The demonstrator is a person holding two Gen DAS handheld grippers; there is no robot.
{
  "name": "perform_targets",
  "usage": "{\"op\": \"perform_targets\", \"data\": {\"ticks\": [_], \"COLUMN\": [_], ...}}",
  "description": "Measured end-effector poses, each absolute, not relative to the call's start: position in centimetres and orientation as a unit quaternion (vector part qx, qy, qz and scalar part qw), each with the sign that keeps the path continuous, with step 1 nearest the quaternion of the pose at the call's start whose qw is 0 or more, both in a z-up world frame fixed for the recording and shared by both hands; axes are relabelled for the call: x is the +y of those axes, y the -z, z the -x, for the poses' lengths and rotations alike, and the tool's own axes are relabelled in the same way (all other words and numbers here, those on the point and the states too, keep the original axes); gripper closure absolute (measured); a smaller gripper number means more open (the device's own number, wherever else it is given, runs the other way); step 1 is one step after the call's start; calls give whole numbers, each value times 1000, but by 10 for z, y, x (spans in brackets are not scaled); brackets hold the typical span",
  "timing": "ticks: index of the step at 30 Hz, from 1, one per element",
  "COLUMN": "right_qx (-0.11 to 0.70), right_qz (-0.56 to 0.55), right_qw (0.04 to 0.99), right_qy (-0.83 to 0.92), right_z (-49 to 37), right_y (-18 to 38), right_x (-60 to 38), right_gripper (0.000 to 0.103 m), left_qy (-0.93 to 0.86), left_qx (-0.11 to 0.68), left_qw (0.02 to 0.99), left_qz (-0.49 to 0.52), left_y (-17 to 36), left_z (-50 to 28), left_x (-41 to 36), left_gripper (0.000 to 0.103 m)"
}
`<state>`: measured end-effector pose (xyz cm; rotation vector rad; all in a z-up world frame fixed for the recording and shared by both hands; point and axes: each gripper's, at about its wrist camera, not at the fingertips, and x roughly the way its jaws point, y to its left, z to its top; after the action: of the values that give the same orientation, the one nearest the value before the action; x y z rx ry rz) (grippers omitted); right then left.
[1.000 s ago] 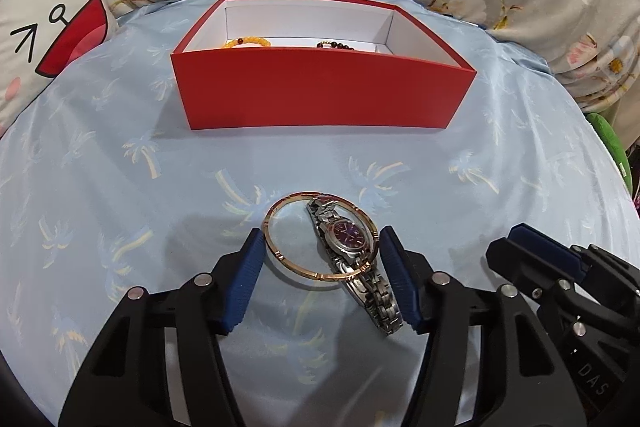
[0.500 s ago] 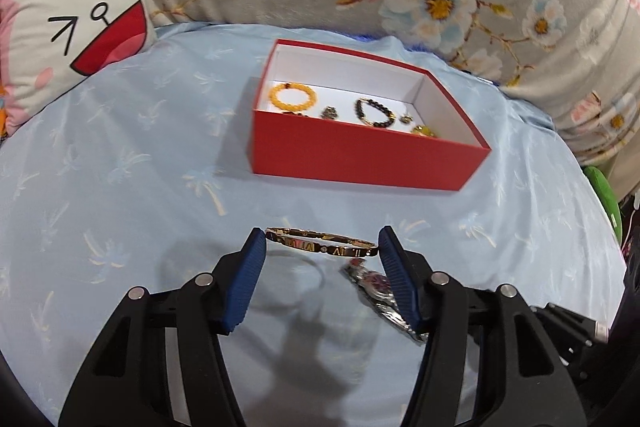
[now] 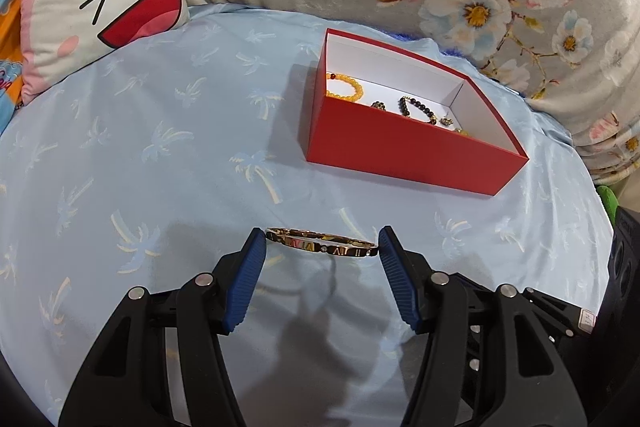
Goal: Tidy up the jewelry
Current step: 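Grasp the silver watch band with the right tool, then carry the bangle and watch into the red box and open both tools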
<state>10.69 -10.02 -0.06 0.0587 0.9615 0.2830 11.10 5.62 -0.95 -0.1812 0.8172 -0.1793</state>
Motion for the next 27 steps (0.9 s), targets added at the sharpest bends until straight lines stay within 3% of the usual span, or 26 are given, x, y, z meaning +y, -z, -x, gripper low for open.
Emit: {"op": "perform_targets", "data": {"ticks": [12, 27], "right_qx": [455, 400], "right_qz": [-41, -84], "right_qw": [880, 908], "right_qy": [-131, -94], "right_z": [-105, -94], "right_y": [-2, -54], "right_x": [-108, -155], "right_gripper": [80, 80], "left_qy": [88, 109], "left_qx": [402, 393], "left_qw": [908, 911], "left_qz": [77, 62], "left_y": [15, -4], "left_z": [-110, -104], "left_x": [51, 32], "left_gripper": [47, 47]}}
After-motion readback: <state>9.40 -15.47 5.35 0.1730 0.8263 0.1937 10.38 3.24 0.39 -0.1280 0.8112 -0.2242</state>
